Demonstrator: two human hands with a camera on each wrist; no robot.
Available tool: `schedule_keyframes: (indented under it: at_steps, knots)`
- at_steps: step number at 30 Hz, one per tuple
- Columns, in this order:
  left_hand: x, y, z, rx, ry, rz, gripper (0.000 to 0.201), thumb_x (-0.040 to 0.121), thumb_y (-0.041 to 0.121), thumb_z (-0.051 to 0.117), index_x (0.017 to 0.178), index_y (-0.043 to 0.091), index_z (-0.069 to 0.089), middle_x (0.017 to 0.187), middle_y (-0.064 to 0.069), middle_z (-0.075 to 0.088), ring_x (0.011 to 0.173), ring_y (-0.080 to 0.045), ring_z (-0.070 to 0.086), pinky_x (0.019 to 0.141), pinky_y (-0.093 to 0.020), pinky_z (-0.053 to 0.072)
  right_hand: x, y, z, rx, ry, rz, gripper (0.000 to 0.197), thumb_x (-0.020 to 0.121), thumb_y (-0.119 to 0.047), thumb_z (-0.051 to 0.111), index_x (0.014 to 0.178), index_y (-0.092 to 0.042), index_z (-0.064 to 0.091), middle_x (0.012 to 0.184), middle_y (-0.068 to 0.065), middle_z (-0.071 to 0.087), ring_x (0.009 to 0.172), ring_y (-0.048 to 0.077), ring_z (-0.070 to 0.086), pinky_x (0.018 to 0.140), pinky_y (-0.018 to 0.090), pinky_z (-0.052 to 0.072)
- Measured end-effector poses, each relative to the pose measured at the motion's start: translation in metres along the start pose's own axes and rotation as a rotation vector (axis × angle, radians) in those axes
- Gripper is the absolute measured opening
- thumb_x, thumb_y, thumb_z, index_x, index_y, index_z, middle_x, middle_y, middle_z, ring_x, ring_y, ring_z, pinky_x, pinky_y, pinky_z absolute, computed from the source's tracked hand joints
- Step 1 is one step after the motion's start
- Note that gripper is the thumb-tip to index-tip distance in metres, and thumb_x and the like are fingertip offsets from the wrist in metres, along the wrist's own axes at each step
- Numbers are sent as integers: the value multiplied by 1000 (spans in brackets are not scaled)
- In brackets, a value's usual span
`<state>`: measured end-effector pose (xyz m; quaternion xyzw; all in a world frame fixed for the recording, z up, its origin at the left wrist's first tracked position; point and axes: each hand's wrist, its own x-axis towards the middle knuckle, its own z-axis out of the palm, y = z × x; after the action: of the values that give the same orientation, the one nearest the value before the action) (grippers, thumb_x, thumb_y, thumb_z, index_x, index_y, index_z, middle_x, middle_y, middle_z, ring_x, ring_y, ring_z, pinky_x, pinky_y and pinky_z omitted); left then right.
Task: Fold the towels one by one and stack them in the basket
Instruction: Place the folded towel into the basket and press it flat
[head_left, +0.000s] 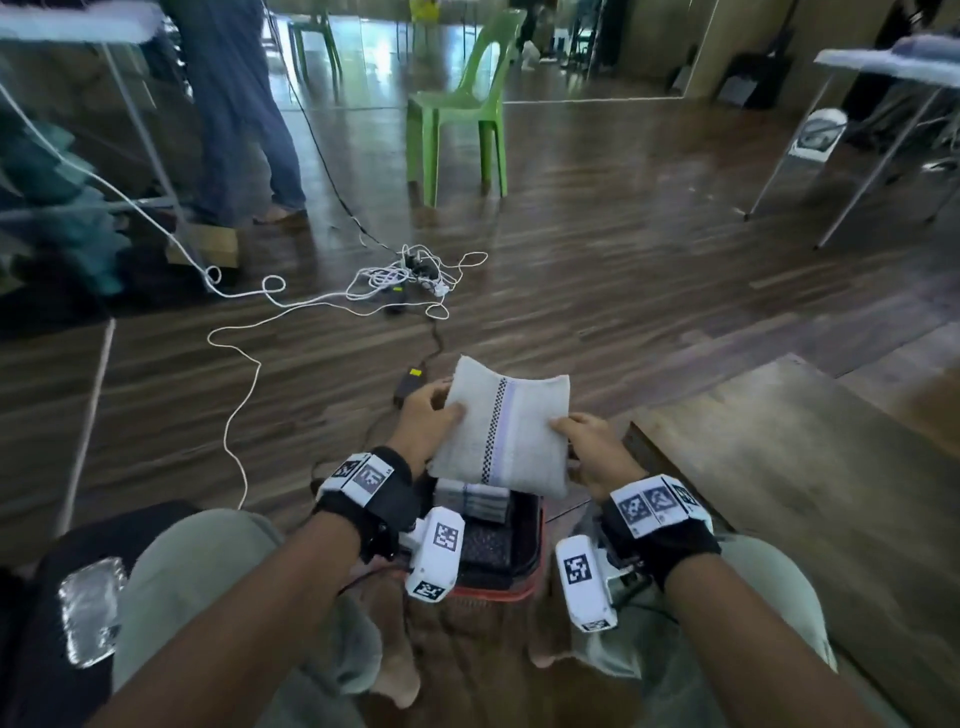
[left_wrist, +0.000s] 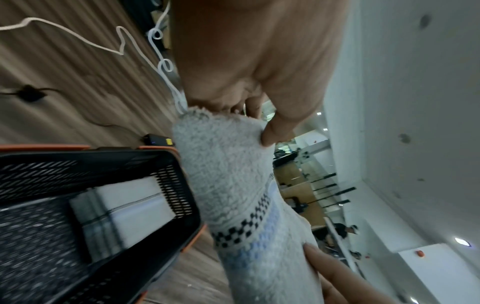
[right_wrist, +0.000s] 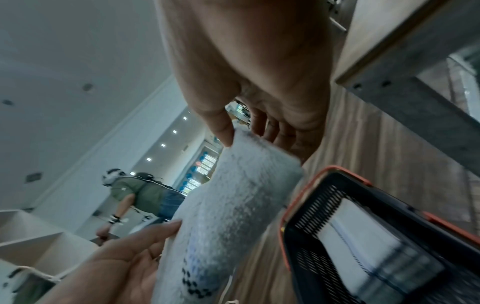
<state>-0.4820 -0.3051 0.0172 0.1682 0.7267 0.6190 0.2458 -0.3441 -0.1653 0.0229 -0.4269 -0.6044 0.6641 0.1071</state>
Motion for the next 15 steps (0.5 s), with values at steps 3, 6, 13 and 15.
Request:
schedule_keyframes:
  at_steps: [3, 6, 13, 15]
  knots:
    - [34, -49, 6, 58, -3, -132, 25, 85, -1, 54, 110, 3, 61, 101, -11, 65, 87, -20, 58, 78, -32, 47, 47, 36, 14, -60, 18, 120, 26, 88, -16, 56, 111, -7, 57, 99, 12, 62, 83, 26, 56, 68, 34, 45]
    - [70, -106, 12, 152, -22, -265, 30, 84, 2, 56, 114, 5, 60, 106, -11, 64, 90, -23, 59, 84, -34, 48, 95, 76, 26, -128, 6, 237, 16, 86, -13, 56, 100, -6, 61, 102, 15, 64, 90, 30, 60, 79, 40, 49]
    - [161, -208, 26, 332, 0, -414, 33, 83, 4, 53, 115, 8, 61, 109, -10, 66, 99, -28, 62, 86, -34, 51, 214, 145, 58, -182, -26, 394, 12, 82, -11, 56, 91, -7, 63, 99, 11, 66, 95, 30, 63, 92, 50, 50]
    - [190, -222, 32, 325, 8, -407, 34, 84, 3, 51, 117, 7, 60, 111, -9, 65, 101, -26, 61, 84, -29, 48, 244, 147, 66, -179, 15, 381, 14, 83, -8, 55, 95, -4, 60, 97, 12, 63, 93, 30, 61, 92, 49, 49]
